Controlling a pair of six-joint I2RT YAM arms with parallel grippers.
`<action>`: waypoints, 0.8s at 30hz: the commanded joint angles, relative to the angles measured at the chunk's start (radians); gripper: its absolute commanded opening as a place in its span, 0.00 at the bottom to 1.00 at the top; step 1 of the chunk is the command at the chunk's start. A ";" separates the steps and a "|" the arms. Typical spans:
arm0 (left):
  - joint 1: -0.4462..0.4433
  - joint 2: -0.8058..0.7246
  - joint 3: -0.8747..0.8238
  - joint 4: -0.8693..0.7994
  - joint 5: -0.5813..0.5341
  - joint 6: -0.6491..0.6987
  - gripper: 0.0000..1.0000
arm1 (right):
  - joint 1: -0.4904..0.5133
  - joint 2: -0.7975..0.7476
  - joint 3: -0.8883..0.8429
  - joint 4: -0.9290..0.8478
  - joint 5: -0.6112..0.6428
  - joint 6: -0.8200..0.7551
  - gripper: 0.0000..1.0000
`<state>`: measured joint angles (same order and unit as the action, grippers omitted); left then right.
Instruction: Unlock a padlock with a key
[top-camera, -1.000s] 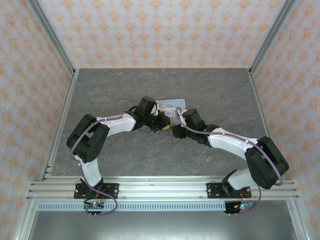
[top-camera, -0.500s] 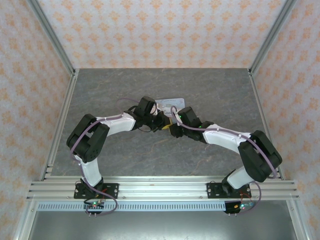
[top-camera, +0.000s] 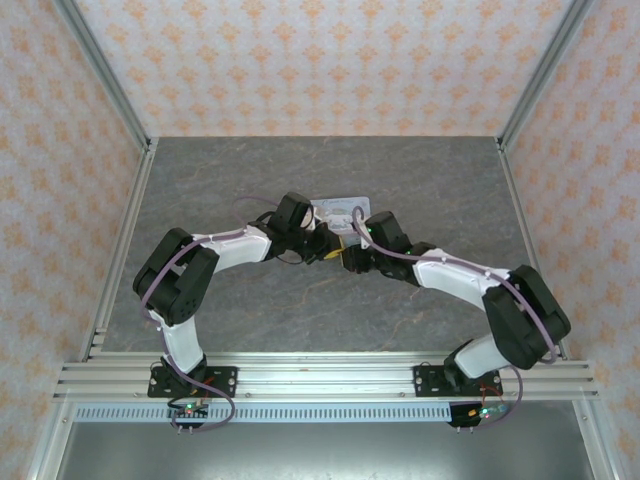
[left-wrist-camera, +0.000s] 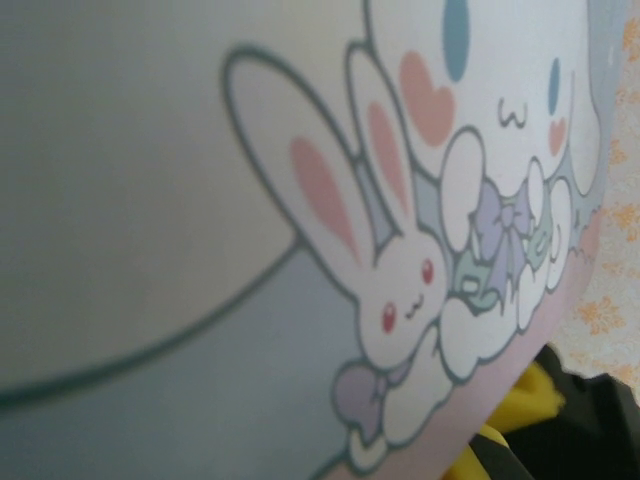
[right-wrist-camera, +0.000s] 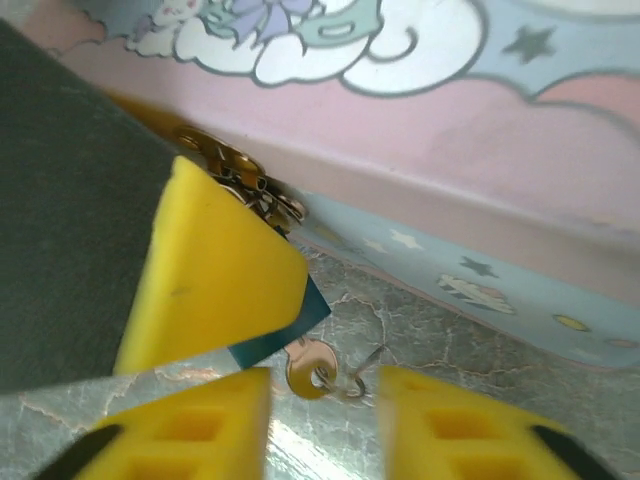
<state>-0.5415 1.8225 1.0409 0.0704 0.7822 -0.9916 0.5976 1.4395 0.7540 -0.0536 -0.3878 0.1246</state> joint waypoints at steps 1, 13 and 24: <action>-0.006 0.009 0.005 -0.045 0.035 0.018 0.00 | -0.010 -0.103 -0.039 0.063 -0.028 0.060 0.43; -0.012 0.000 -0.008 -0.185 -0.037 0.143 0.00 | -0.011 -0.242 -0.204 0.227 -0.014 0.402 0.52; -0.030 0.008 -0.016 -0.247 -0.069 0.215 0.25 | -0.008 -0.102 -0.293 0.504 -0.053 0.654 0.50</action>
<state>-0.5632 1.8225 1.0405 -0.1162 0.7040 -0.7898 0.5900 1.3216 0.4747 0.3439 -0.4370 0.6994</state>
